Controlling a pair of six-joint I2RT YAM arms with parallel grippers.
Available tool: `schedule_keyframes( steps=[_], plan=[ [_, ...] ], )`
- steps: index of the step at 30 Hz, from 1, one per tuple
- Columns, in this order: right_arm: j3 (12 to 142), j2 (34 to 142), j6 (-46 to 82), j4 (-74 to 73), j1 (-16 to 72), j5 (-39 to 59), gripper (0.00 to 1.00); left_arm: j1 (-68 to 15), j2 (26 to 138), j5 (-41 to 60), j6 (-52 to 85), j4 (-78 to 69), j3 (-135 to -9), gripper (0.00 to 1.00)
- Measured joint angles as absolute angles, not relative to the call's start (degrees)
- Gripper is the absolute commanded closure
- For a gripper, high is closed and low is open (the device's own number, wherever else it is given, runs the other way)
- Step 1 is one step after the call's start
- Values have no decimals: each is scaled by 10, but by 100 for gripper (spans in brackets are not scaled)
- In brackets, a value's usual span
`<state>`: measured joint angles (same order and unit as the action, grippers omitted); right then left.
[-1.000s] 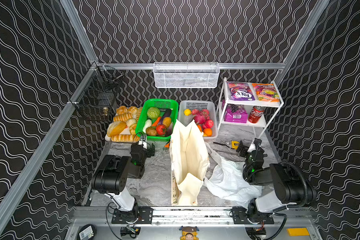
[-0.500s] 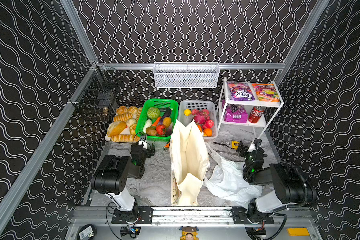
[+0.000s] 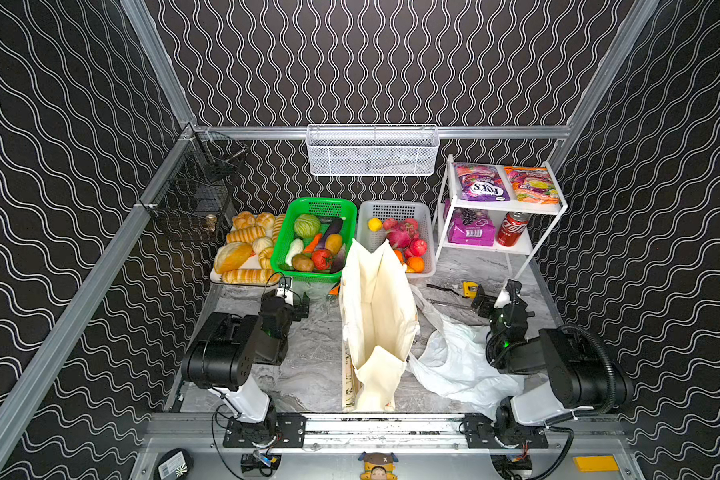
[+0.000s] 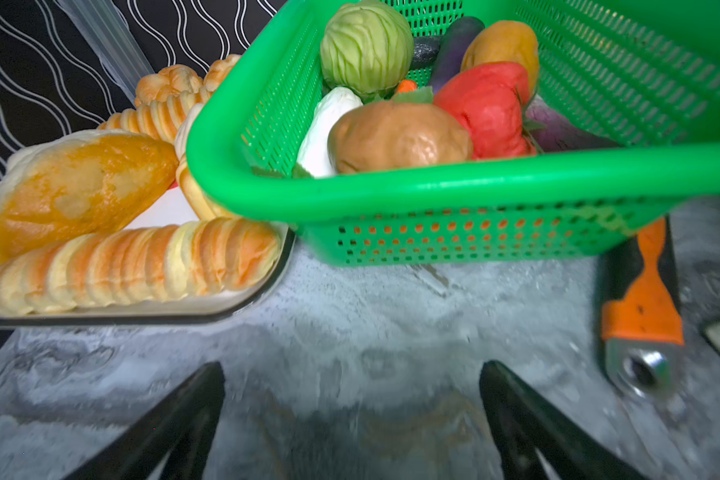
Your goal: Place the mixed food into the grocery bags and tie them
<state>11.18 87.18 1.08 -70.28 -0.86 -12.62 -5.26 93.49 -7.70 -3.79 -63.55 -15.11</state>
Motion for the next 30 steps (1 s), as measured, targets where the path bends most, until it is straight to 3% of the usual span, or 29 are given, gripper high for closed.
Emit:
schedule_keyframes(
  steps=[8, 15, 19, 24, 30],
  plan=[
    [150, 658, 45, -535, -9, -131, 0, -53, 734, -125, -24, -534, -177, 1],
    [308, 479, 148, -193, -10, -70, 0, -53, 590, -145, 79, -218, -343, 1],
    [420, 449, 218, -23, -10, 74, 7, -53, 550, -67, 112, -40, -456, 1],
    [407, 446, 318, 118, 13, 270, 16, -53, 512, 67, 147, 110, -505, 1],
    [305, 405, 412, 253, 119, 301, 18, -53, 533, 244, 182, 199, -566, 1]
  ],
)
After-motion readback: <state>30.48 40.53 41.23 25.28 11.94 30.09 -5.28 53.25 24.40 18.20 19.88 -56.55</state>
